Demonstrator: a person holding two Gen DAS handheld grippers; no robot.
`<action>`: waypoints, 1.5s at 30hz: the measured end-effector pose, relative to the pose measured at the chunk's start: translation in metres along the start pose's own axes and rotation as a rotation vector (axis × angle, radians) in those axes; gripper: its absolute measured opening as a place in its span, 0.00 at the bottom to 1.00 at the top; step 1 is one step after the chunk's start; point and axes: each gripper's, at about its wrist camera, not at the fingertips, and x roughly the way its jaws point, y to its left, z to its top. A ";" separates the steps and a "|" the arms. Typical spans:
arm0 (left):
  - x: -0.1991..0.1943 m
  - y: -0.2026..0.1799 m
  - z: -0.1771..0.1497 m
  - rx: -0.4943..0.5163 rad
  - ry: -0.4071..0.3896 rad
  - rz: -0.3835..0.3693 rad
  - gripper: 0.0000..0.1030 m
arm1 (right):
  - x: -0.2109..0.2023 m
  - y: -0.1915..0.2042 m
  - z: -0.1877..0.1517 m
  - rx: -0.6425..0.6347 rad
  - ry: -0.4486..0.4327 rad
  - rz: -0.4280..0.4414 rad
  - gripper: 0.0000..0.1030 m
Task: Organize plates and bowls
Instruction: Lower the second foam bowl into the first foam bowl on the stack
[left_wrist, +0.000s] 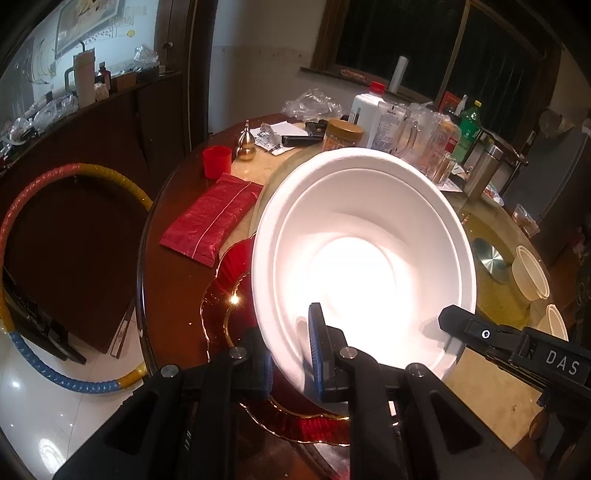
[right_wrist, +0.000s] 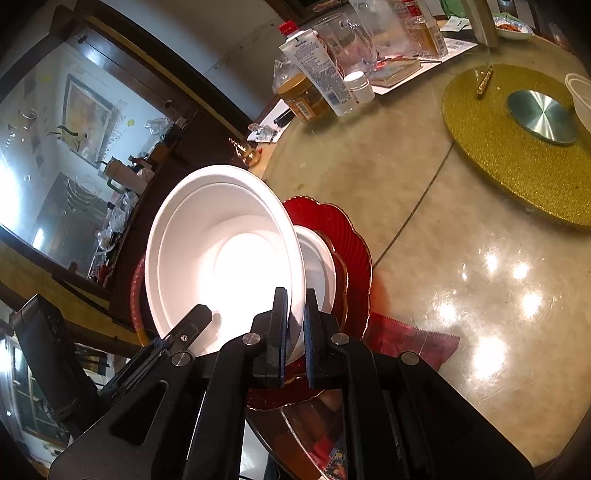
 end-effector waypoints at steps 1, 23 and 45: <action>0.001 0.001 -0.001 -0.002 0.004 0.000 0.14 | 0.001 0.000 0.000 -0.001 0.004 0.000 0.07; 0.007 0.006 -0.005 -0.006 0.047 0.034 0.15 | 0.016 -0.009 -0.002 0.017 0.064 0.034 0.08; 0.003 0.013 -0.005 -0.026 0.035 0.043 0.16 | 0.021 -0.009 -0.001 0.028 0.089 0.053 0.10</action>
